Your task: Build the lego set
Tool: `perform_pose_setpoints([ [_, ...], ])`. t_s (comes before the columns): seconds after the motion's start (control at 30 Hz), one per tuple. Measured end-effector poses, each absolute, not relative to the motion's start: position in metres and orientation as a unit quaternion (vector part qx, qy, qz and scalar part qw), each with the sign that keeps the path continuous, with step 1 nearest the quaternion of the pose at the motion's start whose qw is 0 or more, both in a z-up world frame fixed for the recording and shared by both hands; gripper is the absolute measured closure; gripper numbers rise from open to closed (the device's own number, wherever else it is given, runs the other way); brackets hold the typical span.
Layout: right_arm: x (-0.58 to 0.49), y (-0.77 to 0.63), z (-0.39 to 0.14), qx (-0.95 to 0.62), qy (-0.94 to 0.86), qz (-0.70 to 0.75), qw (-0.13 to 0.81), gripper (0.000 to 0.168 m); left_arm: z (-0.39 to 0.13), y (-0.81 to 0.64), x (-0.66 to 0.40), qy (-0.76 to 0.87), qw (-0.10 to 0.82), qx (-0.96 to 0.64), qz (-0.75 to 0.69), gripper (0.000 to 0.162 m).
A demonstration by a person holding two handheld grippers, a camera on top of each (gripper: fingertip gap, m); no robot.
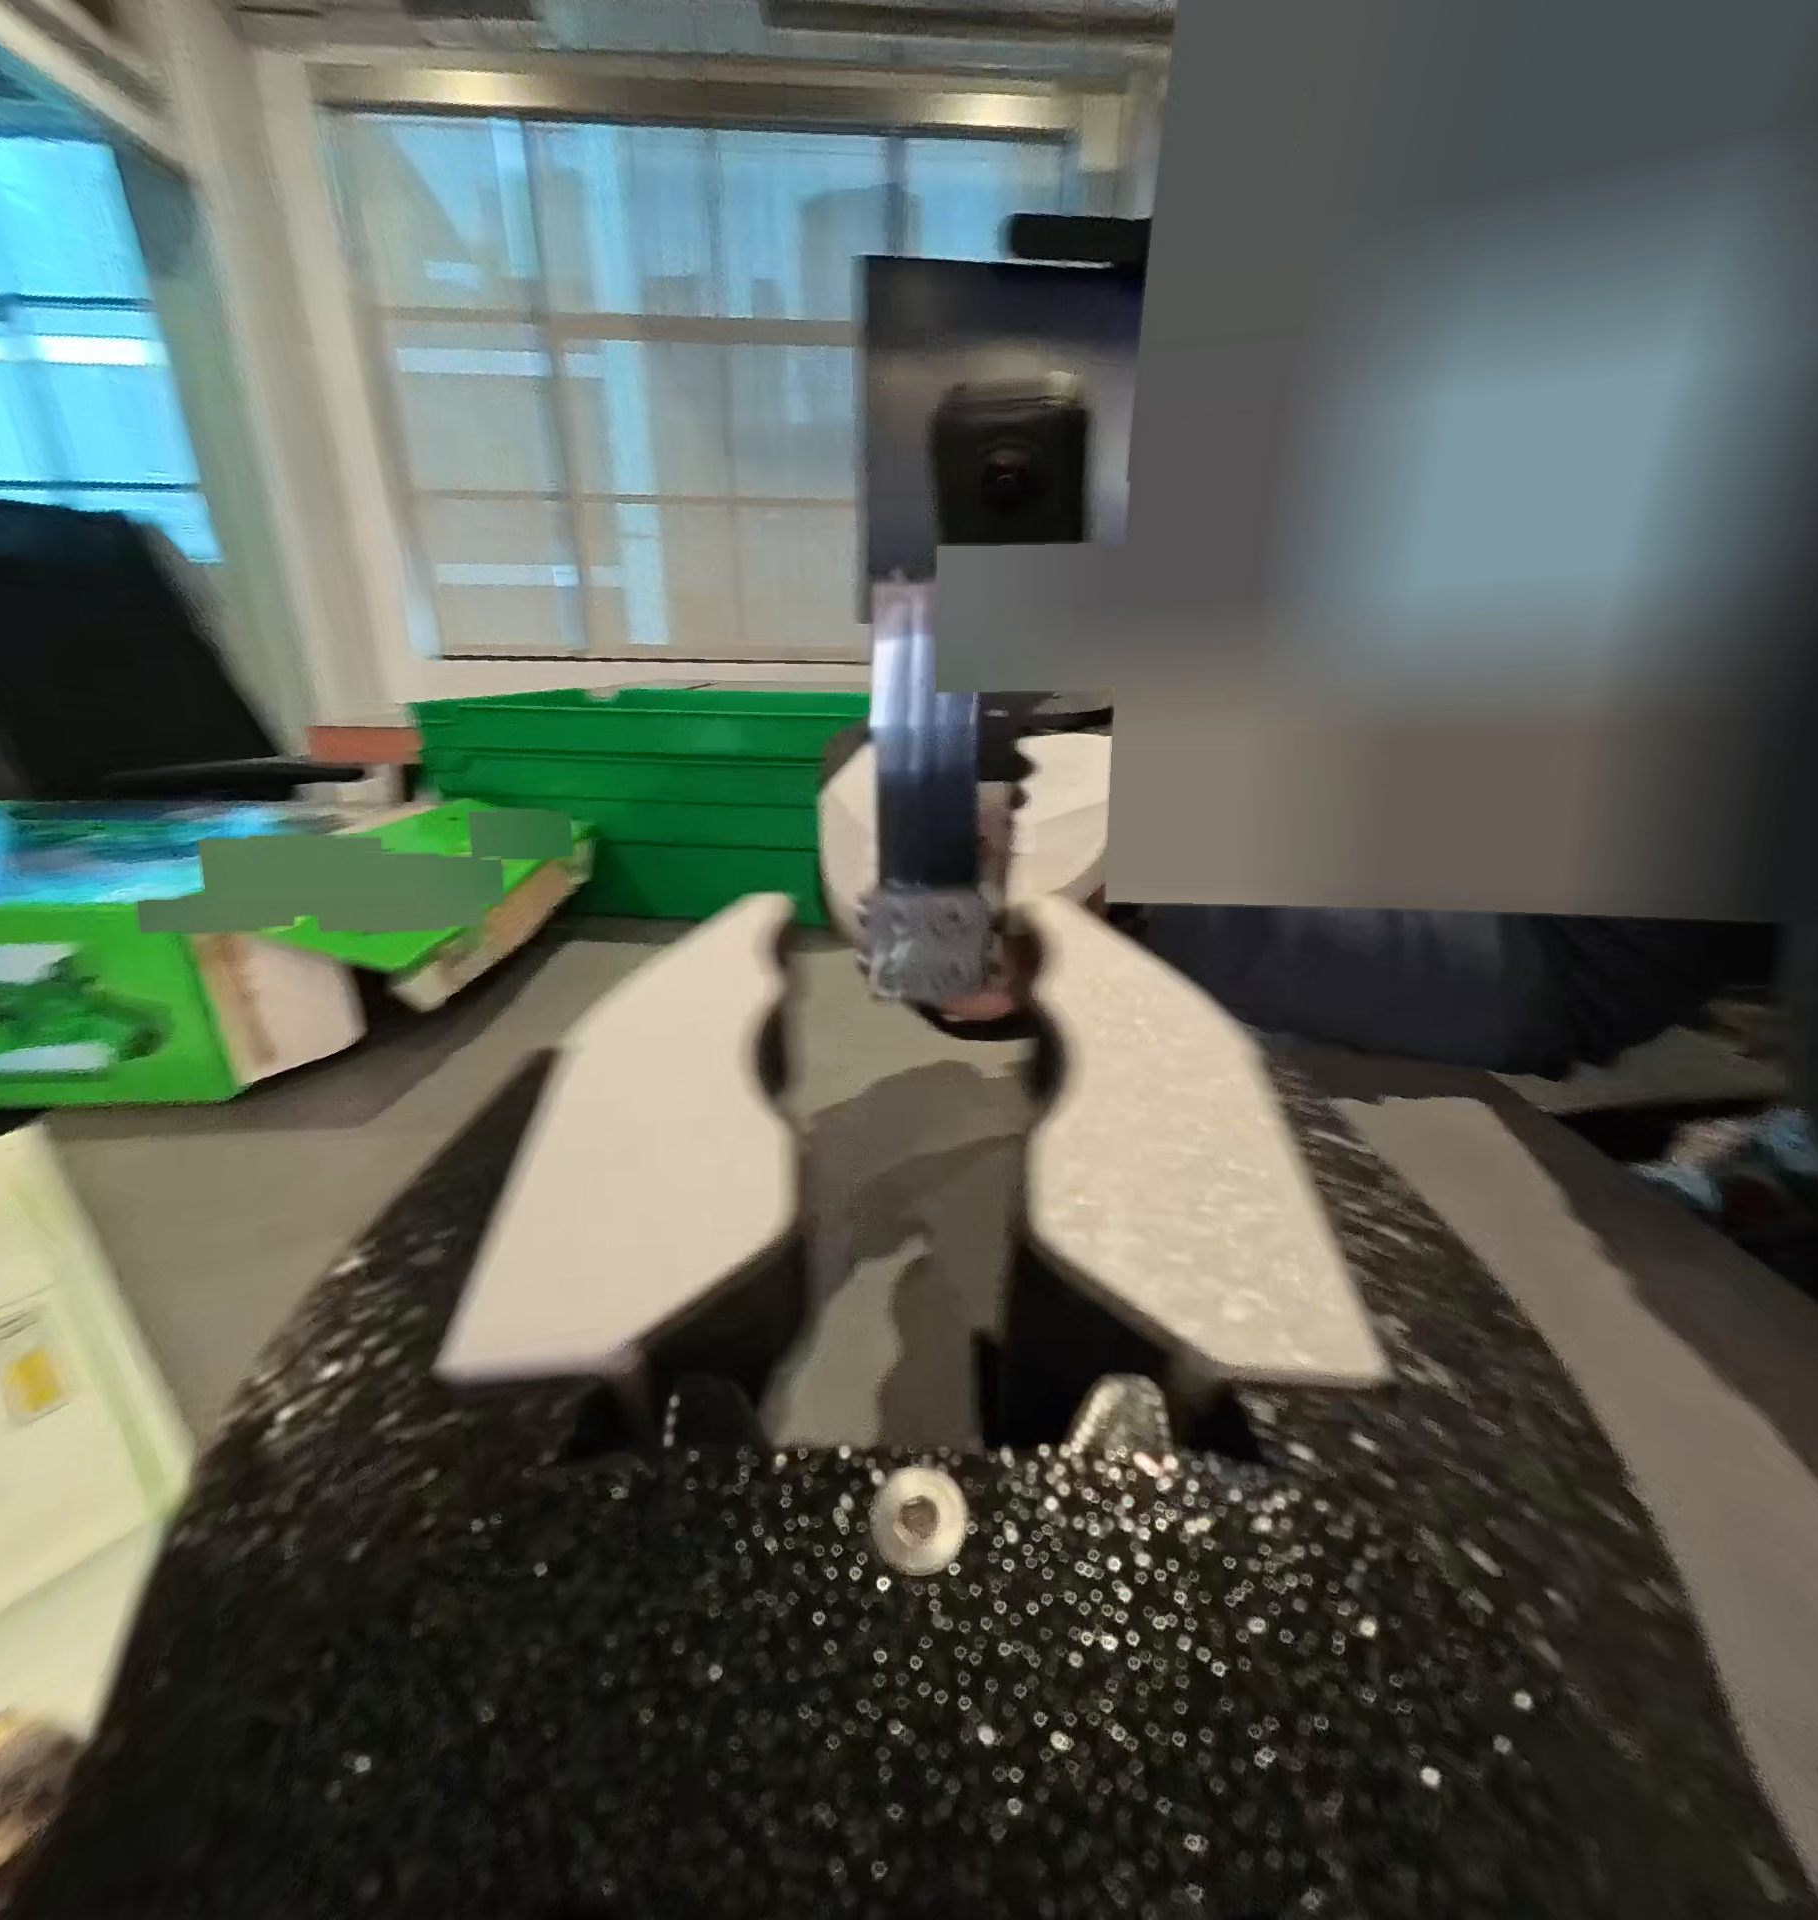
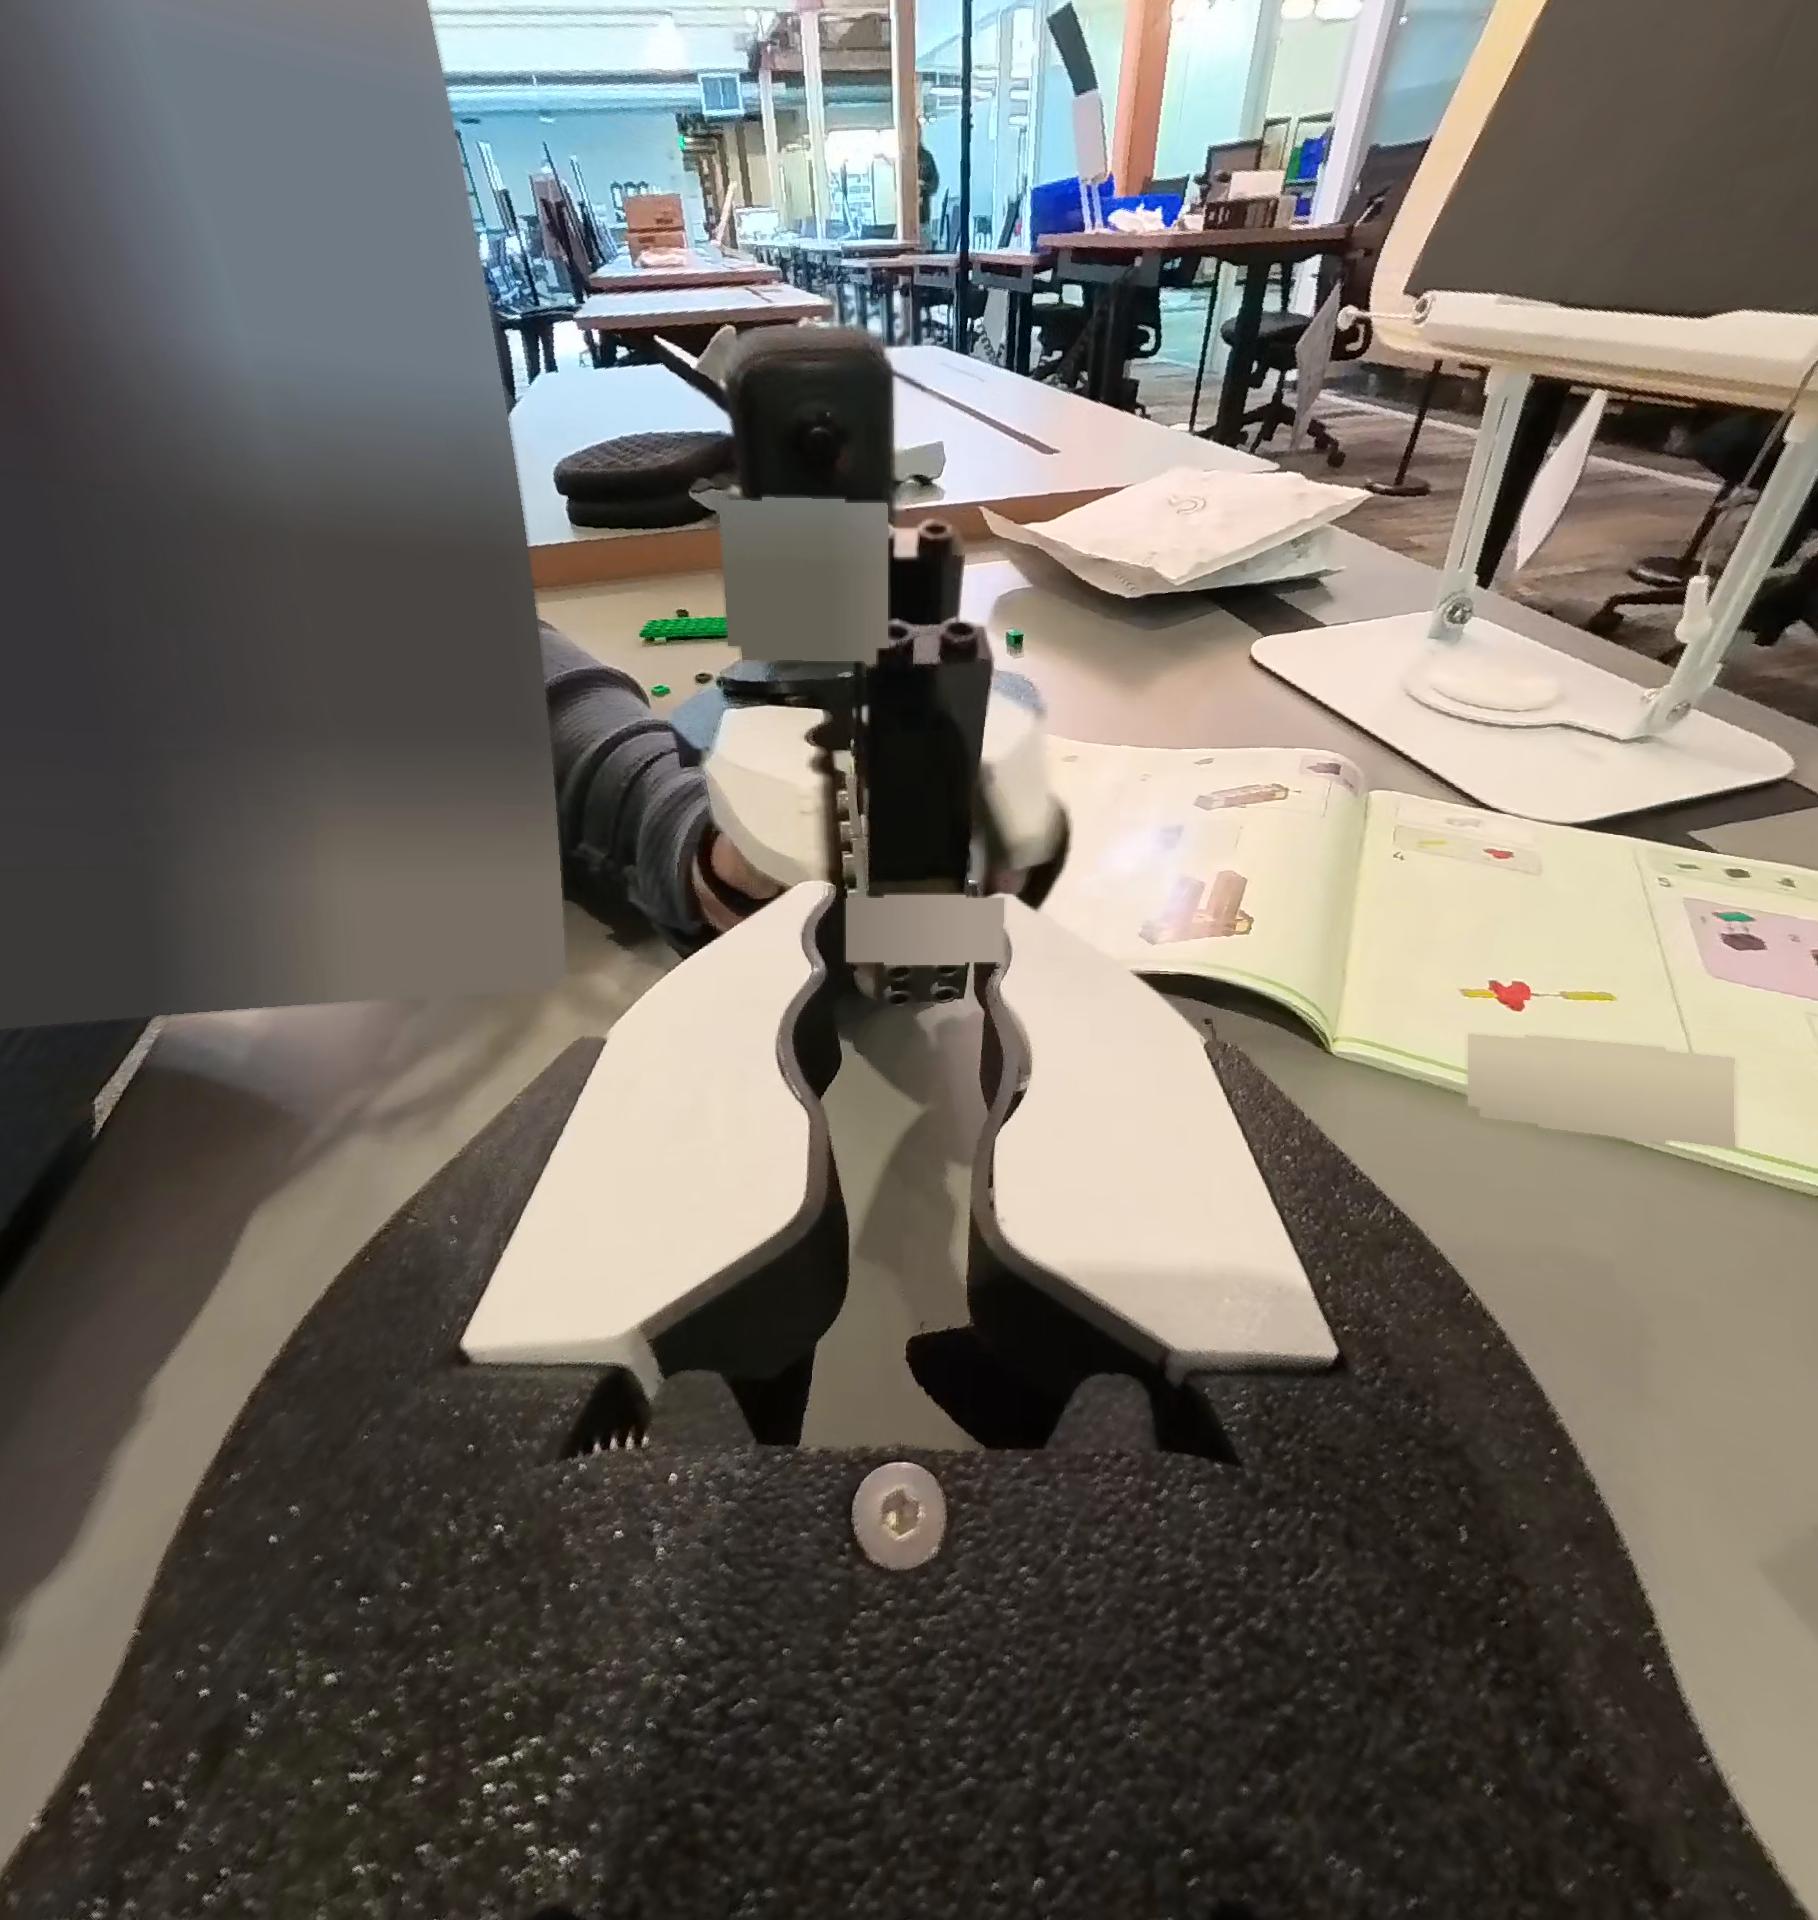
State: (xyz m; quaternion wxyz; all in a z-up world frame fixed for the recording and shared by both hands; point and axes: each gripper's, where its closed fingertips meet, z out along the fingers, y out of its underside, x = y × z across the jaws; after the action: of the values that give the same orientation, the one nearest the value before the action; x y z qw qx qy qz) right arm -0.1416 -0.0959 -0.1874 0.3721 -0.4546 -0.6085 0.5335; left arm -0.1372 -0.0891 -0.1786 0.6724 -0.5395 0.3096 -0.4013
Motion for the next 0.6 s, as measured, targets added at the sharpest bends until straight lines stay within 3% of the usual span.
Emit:
perform_pose_setpoints([
  [0.07,-0.139,-0.087,-0.192,-0.466,-0.611,0.516,0.378,0.146,-0.184,-0.079,-0.143,0.288,0.677,-0.561,-0.379,0.096],
  [0.17,-0.131,-0.057,-0.214,-0.510,-0.619,0.447,0.396,0.146,-0.187,-0.073,-0.144,0.276,0.682,-0.578,-0.352,0.087],
  [0.43,-0.107,-0.010,-0.279,-0.593,-0.669,0.273,0.356,0.146,-0.186,-0.068,-0.157,0.259,0.718,-0.585,-0.273,0.097],
  [0.6,-0.103,-0.011,-0.289,-0.592,-0.680,0.269,0.340,0.146,-0.187,-0.066,-0.158,0.250,0.712,-0.588,-0.293,0.109],
])
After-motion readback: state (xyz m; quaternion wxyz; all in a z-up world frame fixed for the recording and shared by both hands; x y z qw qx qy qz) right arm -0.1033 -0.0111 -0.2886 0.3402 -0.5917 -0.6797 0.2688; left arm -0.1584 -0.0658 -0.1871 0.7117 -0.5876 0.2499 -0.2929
